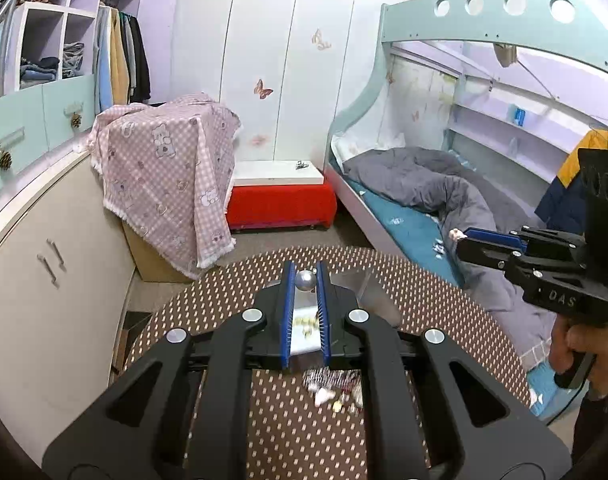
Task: Organize jewelry
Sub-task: 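Carry both pieces into the grey box and open both tools, then move both tools back toward the remaining jewelry pile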
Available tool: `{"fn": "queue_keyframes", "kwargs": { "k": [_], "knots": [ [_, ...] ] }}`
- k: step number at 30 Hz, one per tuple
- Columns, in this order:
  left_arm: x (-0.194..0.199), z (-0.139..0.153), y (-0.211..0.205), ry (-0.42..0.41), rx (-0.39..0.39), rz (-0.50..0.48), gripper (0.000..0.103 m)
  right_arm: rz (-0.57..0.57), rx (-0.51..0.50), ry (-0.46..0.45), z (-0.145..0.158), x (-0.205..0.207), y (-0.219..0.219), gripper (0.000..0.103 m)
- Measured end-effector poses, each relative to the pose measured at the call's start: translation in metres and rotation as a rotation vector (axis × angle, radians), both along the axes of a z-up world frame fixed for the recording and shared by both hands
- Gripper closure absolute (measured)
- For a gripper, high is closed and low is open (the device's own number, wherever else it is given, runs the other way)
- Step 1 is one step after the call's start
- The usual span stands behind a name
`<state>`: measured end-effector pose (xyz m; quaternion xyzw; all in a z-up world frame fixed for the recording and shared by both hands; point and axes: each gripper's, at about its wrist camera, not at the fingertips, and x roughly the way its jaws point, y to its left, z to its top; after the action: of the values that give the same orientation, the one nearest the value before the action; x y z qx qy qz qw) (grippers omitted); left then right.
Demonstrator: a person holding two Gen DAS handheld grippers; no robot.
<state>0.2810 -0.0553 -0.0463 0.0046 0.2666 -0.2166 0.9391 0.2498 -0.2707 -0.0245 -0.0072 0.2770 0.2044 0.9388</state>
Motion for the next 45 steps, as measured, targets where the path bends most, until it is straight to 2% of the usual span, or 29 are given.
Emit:
{"fn": "queue_keyframes", "kwargs": {
  "k": [4,13,14,15,16,17,19,21,22,34,39,45],
  "knots": [
    [0.020,0.000,-0.011,0.036,-0.023,-0.009,0.092,0.011,0.018,0.026,0.000,0.019,0.006,0.082],
    [0.057,-0.019,-0.025,0.129,-0.021,-0.018,0.091,0.016,0.047,0.153,-0.033,0.061,0.020,0.082],
    [0.062,-0.021,-0.024,0.148,-0.017,-0.015,0.085,0.000,0.051,0.168,-0.037,0.065,0.019,0.081],
    [0.065,-0.024,-0.022,0.164,-0.008,0.005,0.068,-0.014,0.062,0.180,-0.040,0.068,0.016,0.080],
    [0.066,-0.024,-0.018,0.162,-0.005,0.035,0.020,-0.020,0.075,0.191,-0.042,0.069,0.015,0.072],
    [0.063,-0.022,-0.012,0.127,-0.026,0.061,0.005,-0.034,0.092,0.203,-0.045,0.070,0.011,0.066],
    [0.058,-0.019,-0.004,0.099,-0.044,0.075,0.005,-0.059,0.108,0.195,-0.046,0.067,0.004,0.025],
    [0.057,-0.019,0.002,0.105,-0.040,0.095,0.005,-0.086,0.120,0.181,-0.046,0.064,-0.001,0.011],
    [0.055,-0.018,0.007,0.102,-0.042,0.109,0.005,-0.095,0.130,0.178,-0.045,0.063,-0.004,0.008],
    [0.009,-0.003,0.036,0.021,-0.044,0.215,0.005,-0.154,0.177,0.101,-0.018,0.028,-0.023,0.008],
    [-0.011,-0.006,0.043,0.001,-0.026,0.230,0.005,-0.156,0.177,0.078,-0.012,0.008,-0.024,0.008],
    [-0.028,-0.021,0.043,0.014,-0.007,0.234,0.005,-0.149,0.167,0.074,-0.014,-0.014,-0.022,0.008]
  ]
}}
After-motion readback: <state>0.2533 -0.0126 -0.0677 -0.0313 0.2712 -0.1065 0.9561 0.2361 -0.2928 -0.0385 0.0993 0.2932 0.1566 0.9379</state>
